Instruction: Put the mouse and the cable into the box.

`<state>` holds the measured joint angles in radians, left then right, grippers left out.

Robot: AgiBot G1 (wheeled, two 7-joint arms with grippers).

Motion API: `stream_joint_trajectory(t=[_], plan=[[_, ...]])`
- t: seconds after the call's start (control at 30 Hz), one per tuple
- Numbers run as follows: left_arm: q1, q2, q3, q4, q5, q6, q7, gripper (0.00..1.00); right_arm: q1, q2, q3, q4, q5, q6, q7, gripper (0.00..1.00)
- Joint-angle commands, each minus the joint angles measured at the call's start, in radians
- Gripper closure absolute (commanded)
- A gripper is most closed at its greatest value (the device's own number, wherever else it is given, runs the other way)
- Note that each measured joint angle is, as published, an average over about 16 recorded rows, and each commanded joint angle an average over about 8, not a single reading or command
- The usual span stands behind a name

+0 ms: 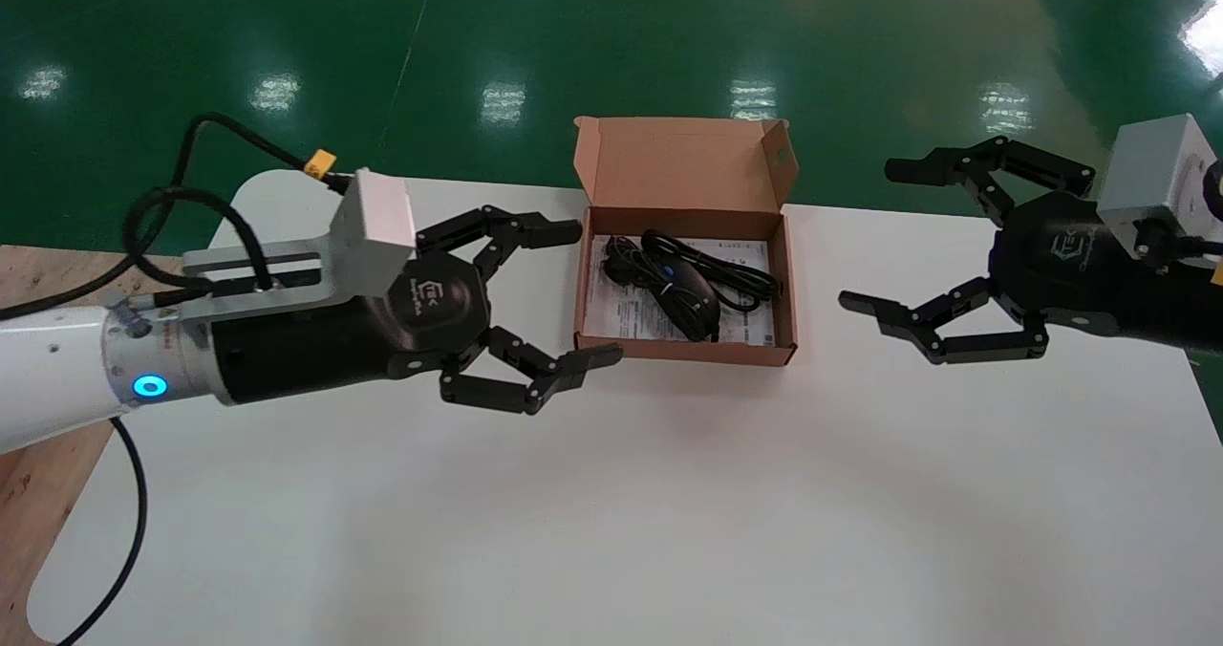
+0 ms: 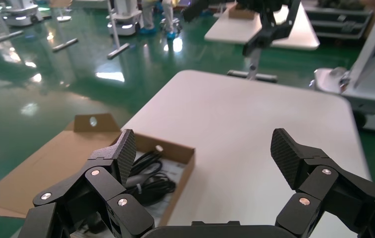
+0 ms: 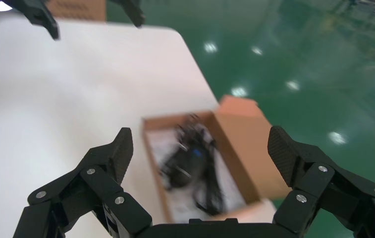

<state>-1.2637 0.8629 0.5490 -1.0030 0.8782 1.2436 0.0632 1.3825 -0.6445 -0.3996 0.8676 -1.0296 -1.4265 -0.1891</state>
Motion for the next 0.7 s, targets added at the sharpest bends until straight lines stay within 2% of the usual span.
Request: stream_joint_trajectory(t=[0.03,0.5,0.7], plan=[[0.019,-0.025,-0.027,-0.028,-0.015,0.025,-0.025,0.0,-0.031,0.003,0.012,0.042,0.03,-0.007,0.038,0.0],[0.152,-0.202,-0.217,-0.226,-0.119,0.203,-0.202,0.0,-0.252,0.027,0.098,0.341,0.245,-0.057,0.308,0.0],[0.195,-0.26,-0.279,-0.291,-0.152,0.261,-0.255,0.0,-0.323,0.034,0.124,0.437,0.313,-0.071,0.389,0.0]])
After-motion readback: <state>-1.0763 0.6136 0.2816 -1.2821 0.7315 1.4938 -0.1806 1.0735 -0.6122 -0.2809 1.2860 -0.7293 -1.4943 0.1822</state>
